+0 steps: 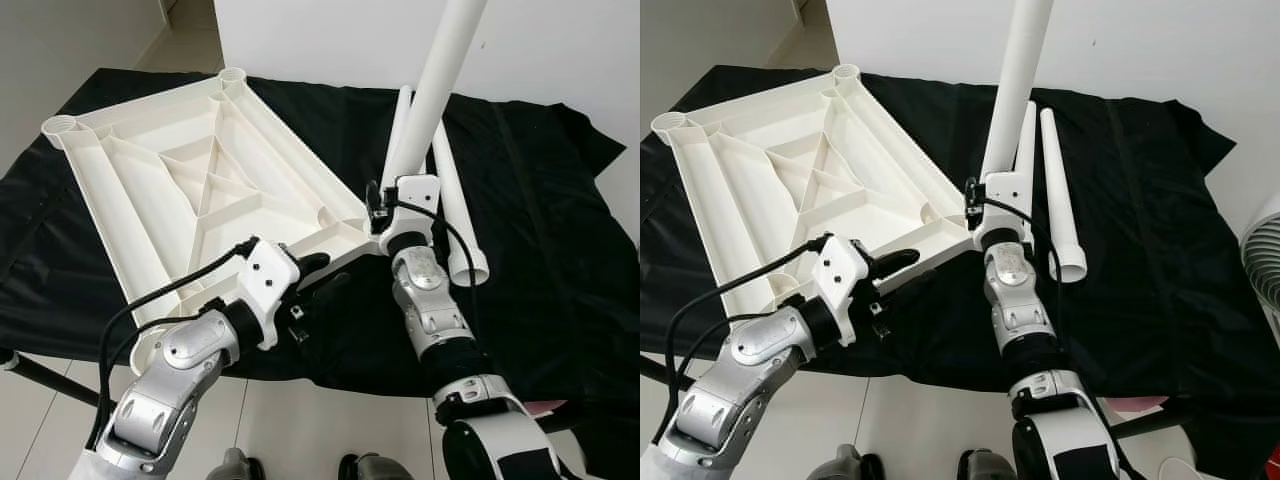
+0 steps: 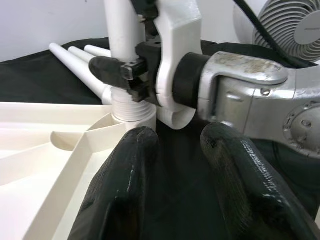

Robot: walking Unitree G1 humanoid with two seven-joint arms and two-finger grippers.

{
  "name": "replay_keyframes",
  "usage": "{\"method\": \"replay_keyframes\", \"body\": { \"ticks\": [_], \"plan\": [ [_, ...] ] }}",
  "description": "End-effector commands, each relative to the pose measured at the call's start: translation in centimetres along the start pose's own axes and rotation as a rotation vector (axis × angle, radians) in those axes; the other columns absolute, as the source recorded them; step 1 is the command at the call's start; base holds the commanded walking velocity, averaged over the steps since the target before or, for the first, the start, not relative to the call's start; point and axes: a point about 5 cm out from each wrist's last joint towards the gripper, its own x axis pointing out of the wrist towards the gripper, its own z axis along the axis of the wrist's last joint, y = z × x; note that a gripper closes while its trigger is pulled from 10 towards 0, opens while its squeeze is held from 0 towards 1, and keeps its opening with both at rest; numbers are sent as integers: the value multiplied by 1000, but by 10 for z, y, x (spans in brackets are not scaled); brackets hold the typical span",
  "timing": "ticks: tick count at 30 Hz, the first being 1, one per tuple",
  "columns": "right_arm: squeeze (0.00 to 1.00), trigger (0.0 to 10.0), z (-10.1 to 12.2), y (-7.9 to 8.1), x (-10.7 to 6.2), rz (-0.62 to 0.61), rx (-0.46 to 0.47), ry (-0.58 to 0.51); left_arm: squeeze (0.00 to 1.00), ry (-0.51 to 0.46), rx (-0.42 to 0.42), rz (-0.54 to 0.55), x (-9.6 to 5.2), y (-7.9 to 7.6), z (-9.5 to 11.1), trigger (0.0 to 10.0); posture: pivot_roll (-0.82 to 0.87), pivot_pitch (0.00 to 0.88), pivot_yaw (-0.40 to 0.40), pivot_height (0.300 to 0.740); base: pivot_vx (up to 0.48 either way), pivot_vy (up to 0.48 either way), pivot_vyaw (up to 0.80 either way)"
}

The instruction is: Building children table

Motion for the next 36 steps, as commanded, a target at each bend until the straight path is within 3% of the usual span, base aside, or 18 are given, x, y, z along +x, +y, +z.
{"method": "replay_keyframes", "body": {
  "ticks": [1,5,10,12,20,36],
  "plan": [
    [0,10000,-31,-2,-13,-54,-31,154,0,6,-2,-12,1,-3,-3,10000,-42,120,12,740,0,0,0],
    [0,10000,-28,4,-15,-63,-22,151,0,5,-2,-13,1,-4,-3,10000,-42,120,12,740,0,0,0],
    [0,10000,-19,35,-33,-8,29,131,0,1,-5,-9,2,-4,-2,10000,-40,127,9,740,0,0,0],
    [0,10000,-17,39,-34,6,30,122,0,0,-5,-6,2,-3,-2,10000,-45,130,12,740,0,0,0],
    [0,10000,-15,39,-33,-9,20,119,0,-4,-4,-5,4,-2,-1,10000,-47,128,13,740,0,0,0],
    [0,10000,-22,16,-27,-146,49,202,0,-10,2,-11,5,0,0,10000,-51,122,20,740,0,0,0]
  ]
}}
